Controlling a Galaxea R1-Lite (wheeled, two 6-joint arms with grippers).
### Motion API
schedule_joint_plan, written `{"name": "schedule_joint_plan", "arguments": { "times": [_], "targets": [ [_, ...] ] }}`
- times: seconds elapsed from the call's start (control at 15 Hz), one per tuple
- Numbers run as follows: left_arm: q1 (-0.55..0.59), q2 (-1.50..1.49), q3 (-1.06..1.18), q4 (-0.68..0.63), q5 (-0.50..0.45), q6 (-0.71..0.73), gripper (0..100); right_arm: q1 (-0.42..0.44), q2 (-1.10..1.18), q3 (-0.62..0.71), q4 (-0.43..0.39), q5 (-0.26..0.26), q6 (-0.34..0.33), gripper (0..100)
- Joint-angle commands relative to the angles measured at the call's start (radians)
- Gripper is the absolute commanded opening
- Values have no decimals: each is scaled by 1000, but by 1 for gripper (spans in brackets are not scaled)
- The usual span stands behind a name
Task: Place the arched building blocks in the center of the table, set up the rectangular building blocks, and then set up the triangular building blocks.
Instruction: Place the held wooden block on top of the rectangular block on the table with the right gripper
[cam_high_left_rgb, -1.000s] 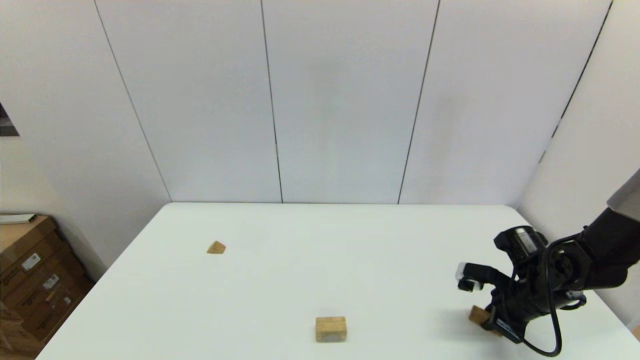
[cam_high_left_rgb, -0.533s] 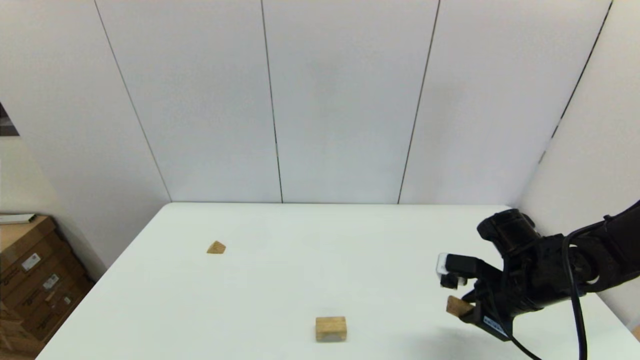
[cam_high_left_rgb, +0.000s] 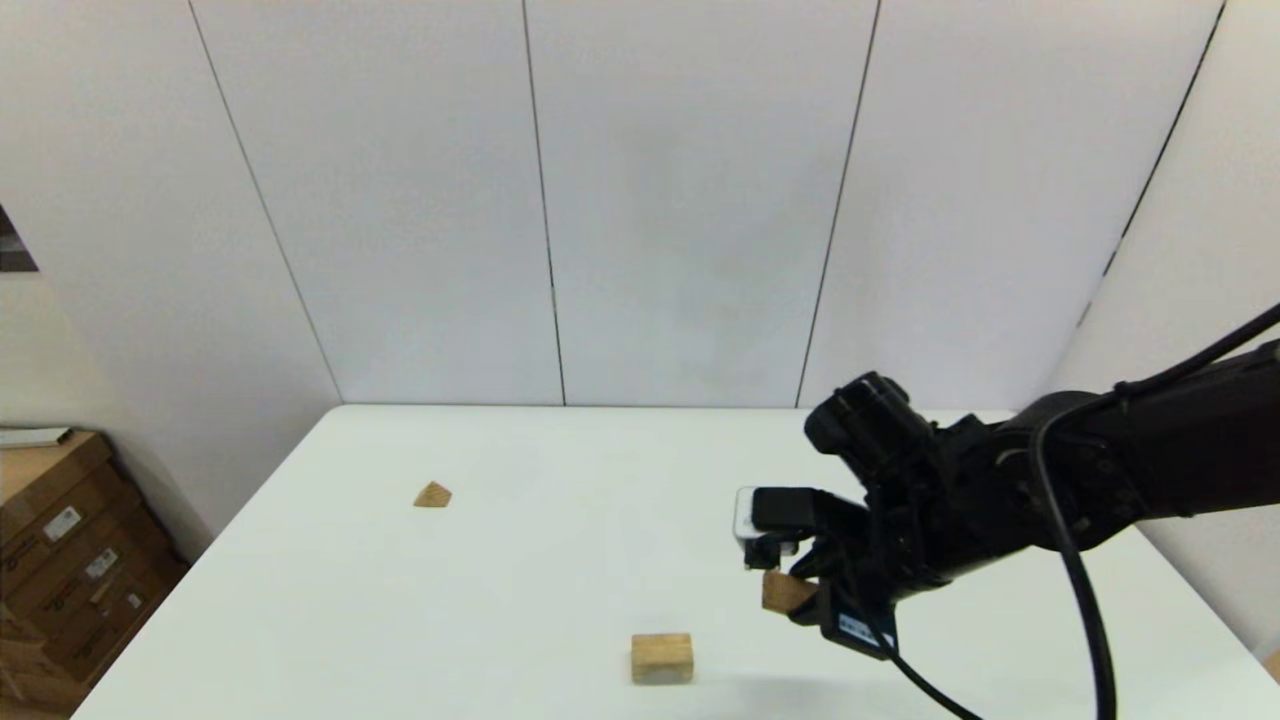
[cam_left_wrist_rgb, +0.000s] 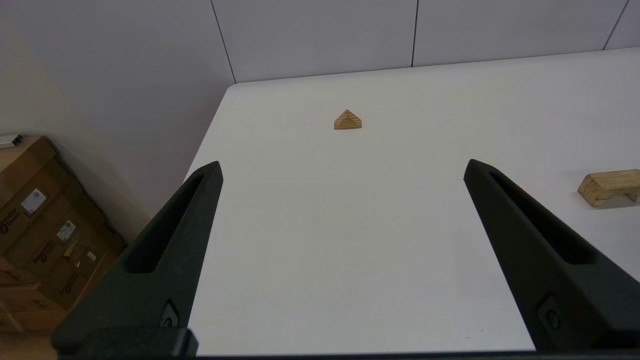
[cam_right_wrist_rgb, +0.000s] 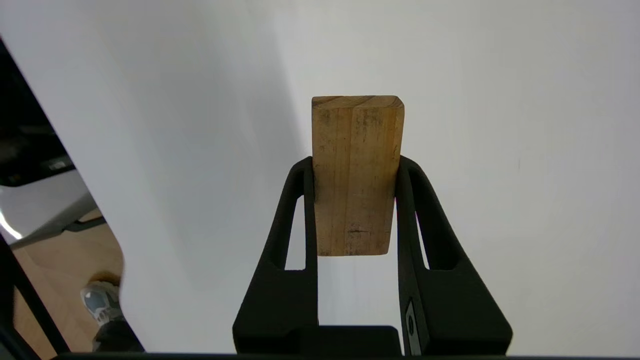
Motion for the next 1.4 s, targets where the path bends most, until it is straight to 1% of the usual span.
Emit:
{"name": "schedule_joint_plan", "arguments": {
  "times": [0.07,0.2,0.47,0.6,0.87,0.93,1.2,1.33,1.4],
  "targets": [
    [0,2,0,0,0,2,100,102,143,-112,19,-2,15,0],
    [0,2,0,0,0,2,100,137,191,-148,19,-4,18,0],
    [1,2,0,0,0,-1,100,175,258,-215,20,-7,18,0],
    [1,2,0,0,1,-4,100,206,300,-261,26,-9,33,0],
    [1,2,0,0,1,-6,100,243,350,-344,114,-9,46,0],
    [0,2,0,0,1,-6,100,252,359,-356,120,-9,50,0],
    [0,2,0,0,3,-11,100,258,379,-375,127,-9,59,0],
    [0,2,0,0,1,-11,100,258,393,-390,131,-10,81,0],
    [1,2,0,0,1,-12,100,255,402,-396,131,-12,81,0]
  ]
}}
